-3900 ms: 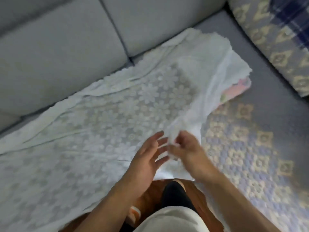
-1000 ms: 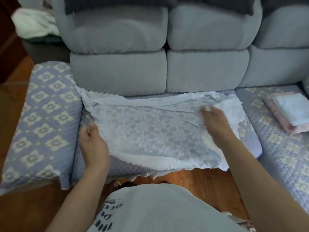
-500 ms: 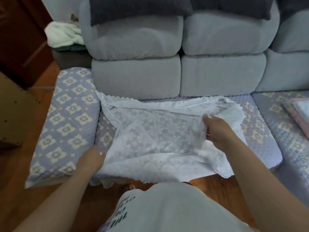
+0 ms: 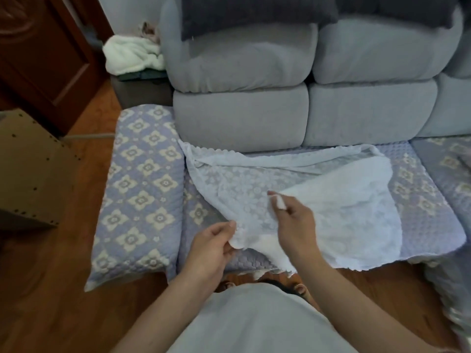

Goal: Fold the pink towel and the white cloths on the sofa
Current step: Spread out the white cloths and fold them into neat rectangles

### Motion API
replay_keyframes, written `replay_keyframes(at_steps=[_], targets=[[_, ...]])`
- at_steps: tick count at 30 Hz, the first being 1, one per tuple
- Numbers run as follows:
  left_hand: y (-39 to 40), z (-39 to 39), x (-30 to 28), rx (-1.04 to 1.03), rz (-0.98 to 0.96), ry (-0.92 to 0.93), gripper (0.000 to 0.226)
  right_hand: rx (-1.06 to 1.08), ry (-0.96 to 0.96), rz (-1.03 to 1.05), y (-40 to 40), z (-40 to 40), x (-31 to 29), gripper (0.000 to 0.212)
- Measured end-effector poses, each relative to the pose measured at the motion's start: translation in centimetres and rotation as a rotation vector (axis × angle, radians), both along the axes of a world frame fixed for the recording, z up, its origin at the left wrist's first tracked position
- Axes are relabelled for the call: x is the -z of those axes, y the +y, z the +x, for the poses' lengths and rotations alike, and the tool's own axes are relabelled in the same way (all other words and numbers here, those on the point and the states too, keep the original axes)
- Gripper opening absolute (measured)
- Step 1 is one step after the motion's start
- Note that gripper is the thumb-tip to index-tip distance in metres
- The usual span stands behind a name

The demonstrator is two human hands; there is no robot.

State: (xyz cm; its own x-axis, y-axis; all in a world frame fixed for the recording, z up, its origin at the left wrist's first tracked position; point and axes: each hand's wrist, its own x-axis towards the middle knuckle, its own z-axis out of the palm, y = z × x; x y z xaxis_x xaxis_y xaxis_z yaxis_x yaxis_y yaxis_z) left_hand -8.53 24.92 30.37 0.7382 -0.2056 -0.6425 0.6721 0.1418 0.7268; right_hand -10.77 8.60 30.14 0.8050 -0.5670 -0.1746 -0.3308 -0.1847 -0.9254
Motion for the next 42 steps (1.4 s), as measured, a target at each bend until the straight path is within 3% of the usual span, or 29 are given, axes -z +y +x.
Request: replay_keyframes(at_steps=[5,7,8,10,11,12,13,15,18,23,30,35,39,42], targets=[[-0.5,0.7,-0.2,-0.131,0.054,0.007,0.019,0.126,0.074,0.0,1.5,-0.7,1.1,0.003],[-0.3,0.6,0.1,-0.283,-0.05,0.162,0.016,0.23,0.148,-0.017,0.8,-0.7,1.8,0.014],[-0.1,0.5,0.4,-0.361,-0.109,0.263,0.015,0.337,0.189,0.063,0.2,-0.6,2.2,0.019],[0.0,0.3,0.4,-0.433,-0.186,0.402,0.015,0.602,0.212,0.458,-1.1,-0.3,2.6,0.023],[0.0,0.1,0.6,-0.389,-0.179,0.415,0.015,0.696,0.174,0.671,-1.6,-0.4,2.5,0.022],[0.1,-0.1,0.8,-0.289,-0.135,0.394,0.014,0.738,0.14,0.76,-1.9,-0.5,2.4,0.022],[0.1,-0.2,0.7,-0.158,-0.076,0.343,0.014,0.716,0.111,0.737,-2.0,-0.6,2.2,0.025],[-0.1,-0.4,0.5,0.064,0.024,0.193,0.018,0.577,0.076,0.454,-1.5,-0.7,0.8,0.034],[-0.5,-0.2,-0.3,0.129,0.027,0.061,0.021,0.328,-0.003,0.113,0.3,-0.8,-1.8,0.032],[-0.9,0.5,-1.3,0.037,-0.249,0.204,0.017,-0.03,0.005,0.023,4.0,-1.9,-2.3,0.012],[-0.5,0.6,-1.5,0.052,-0.283,0.336,0.028,-0.154,0.026,-0.153,4.3,-3.0,-0.8,0.009],[-0.2,1.3,-1.6,0.036,-0.279,0.38,0.027,-0.411,-0.045,-0.317,3.9,-4.5,0.6,0.036],[-0.5,1.5,-1.3,0.083,-0.213,0.37,0.015,-0.525,-0.06,-0.258,3.5,-4.9,1.0,0.068],[-1.0,2.0,-1.1,0.093,-0.142,0.399,0.009,-0.511,0.041,0.1,3.2,-5.2,0.7,0.072]])
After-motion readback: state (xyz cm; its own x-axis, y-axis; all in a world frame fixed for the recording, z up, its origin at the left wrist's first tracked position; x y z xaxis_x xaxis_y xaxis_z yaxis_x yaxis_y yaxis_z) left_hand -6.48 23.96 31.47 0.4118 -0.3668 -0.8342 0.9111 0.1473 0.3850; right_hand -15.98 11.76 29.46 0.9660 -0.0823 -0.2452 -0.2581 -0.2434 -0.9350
